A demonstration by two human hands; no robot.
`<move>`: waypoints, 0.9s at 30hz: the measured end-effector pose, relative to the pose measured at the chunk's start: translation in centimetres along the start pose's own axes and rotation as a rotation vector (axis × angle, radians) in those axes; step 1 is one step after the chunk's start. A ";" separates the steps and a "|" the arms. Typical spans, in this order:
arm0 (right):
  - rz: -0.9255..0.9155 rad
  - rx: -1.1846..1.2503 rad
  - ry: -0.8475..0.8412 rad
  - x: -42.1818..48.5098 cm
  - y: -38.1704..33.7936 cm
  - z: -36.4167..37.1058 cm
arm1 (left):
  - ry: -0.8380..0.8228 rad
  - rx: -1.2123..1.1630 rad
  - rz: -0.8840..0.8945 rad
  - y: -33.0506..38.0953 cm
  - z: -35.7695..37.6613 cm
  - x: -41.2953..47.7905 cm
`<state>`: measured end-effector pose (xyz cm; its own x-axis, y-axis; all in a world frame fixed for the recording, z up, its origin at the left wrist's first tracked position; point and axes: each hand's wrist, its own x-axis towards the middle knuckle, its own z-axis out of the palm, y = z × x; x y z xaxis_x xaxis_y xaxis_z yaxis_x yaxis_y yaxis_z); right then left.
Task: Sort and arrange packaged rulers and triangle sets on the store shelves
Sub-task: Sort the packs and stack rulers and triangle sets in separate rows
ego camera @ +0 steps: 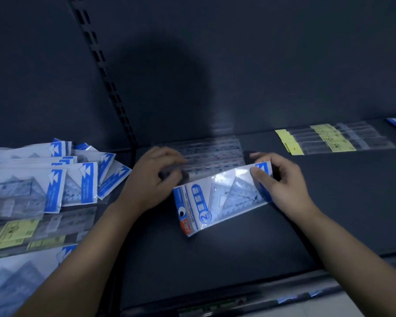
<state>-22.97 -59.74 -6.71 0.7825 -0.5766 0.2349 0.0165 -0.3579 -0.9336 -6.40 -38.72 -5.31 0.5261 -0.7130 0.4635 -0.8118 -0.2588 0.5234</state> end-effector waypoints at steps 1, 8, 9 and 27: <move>0.012 0.065 0.015 0.0 -0.2 -0.2 | -0.012 -0.144 -0.061 0.6 -0.2 0.2; -0.019 0.169 -0.001 -1.3 -2.2 -6.1 | -0.303 -0.144 -0.105 7.6 1.6 3.6; -0.029 0.171 0.005 -1.5 -2.4 -7.7 | -0.295 -0.171 -0.095 9.0 2.4 4.2; 0.174 0.070 0.067 -1.7 5.9 -45.1 | -0.238 -0.432 -0.197 35.0 26.9 16.0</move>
<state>-52.26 -94.02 -0.36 0.7340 -0.6740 0.0840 -0.0699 -0.1980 -0.9777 -33.20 -76.76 1.21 0.5454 -0.8190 0.1785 -0.4993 -0.1463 0.8540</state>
